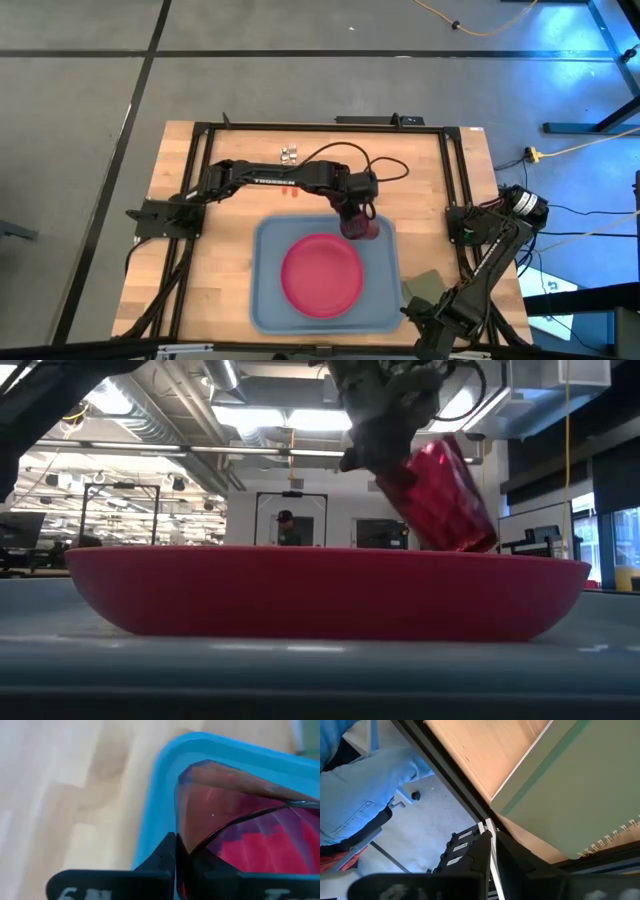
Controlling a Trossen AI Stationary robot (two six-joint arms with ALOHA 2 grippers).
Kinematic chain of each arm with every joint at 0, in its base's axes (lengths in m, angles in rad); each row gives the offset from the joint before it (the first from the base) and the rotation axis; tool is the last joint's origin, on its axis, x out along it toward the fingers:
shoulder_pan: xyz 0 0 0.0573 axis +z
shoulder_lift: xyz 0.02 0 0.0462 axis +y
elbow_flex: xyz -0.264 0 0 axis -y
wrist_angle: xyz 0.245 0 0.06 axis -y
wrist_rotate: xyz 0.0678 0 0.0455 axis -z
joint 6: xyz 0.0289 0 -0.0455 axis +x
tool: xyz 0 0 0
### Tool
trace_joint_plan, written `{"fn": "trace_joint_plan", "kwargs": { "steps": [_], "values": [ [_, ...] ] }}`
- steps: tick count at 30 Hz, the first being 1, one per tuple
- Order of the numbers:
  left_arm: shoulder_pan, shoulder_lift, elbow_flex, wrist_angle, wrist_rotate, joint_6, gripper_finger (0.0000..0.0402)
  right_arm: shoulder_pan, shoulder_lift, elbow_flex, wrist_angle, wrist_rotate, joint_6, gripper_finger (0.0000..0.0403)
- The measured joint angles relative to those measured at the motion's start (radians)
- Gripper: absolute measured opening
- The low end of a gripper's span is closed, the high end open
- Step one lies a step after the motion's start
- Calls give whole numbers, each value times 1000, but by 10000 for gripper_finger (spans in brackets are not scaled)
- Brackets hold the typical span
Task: Pick and place plate/cup/fork/spoon on tray
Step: Put the red cup on the blue tray to the top right of the pink plate
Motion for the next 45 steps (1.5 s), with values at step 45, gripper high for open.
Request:
{"fn": "trace_joint_plan", "kwargs": {
  "steps": [45],
  "values": [
    [-41,54,-3,-67,0,-16,2,39,0,0,-1,60,-3,33]
  ]
}}
